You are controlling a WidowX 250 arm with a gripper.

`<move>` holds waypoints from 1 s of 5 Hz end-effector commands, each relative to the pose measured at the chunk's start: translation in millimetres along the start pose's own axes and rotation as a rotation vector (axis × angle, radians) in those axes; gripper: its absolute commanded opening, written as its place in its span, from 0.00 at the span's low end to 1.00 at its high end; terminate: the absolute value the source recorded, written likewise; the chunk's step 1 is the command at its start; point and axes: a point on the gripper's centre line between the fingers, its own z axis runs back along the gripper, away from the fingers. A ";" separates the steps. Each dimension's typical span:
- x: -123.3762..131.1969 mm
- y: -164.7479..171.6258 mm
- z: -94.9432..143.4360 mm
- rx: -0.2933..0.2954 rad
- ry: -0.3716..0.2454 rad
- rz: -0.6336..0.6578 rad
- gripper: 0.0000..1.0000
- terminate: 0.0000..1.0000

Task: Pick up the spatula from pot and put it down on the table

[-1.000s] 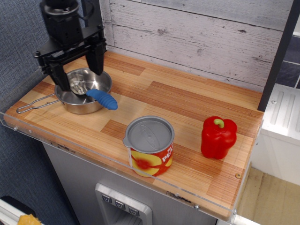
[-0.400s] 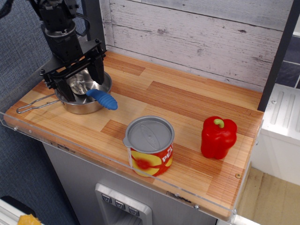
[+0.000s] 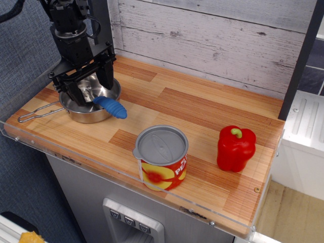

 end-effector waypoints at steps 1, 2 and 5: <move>-3.9 7.9 0.0 0.000 -0.022 -0.007 1.00 0.00; -5.7 8.4 -4.2 -0.013 -0.003 -0.009 1.00 0.00; -1.1 -0.5 -16.1 -0.001 -0.007 -0.012 1.00 0.00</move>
